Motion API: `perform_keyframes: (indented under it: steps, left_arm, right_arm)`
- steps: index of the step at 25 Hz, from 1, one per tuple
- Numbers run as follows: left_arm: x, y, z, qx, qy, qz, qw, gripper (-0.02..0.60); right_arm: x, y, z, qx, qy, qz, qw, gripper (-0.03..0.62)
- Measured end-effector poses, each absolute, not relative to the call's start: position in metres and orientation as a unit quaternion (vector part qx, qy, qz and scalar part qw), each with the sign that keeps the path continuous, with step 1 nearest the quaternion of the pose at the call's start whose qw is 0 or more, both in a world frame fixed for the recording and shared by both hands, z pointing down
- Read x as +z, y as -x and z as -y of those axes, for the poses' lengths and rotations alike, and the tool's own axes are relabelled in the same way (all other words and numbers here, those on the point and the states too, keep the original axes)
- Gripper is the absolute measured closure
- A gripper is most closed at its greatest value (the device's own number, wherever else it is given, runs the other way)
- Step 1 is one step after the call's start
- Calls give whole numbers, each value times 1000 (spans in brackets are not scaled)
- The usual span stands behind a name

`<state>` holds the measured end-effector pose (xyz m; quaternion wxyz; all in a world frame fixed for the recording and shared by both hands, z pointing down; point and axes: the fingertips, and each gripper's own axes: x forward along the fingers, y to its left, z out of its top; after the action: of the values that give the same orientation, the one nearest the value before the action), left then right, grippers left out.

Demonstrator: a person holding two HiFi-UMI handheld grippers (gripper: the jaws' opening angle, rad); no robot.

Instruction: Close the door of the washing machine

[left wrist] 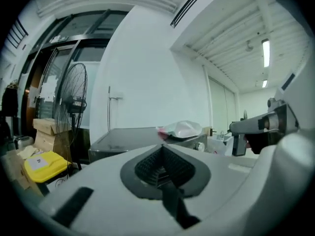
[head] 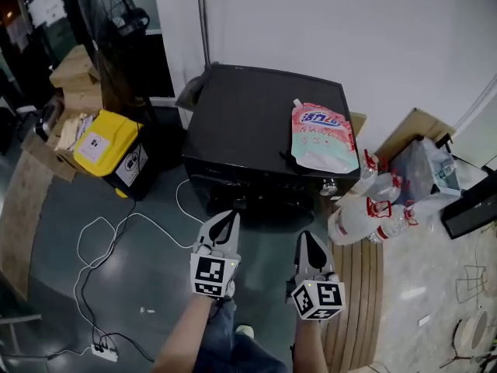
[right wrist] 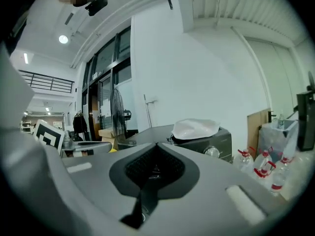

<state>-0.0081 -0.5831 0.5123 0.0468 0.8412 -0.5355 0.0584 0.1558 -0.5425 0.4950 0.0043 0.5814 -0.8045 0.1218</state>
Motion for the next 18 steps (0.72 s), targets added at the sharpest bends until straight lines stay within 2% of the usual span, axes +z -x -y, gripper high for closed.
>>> perform_keyframes:
  steps: [10, 18]
  left_arm:
    - [397, -10, 527, 15, -831, 555, -26, 574]
    - [340, -13, 523, 1, -830, 555, -54, 574]
  right_arm:
    - [396, -187, 496, 55, -579, 811, -64, 582]
    - [334, -183, 501, 9, -567, 818, -95, 582]
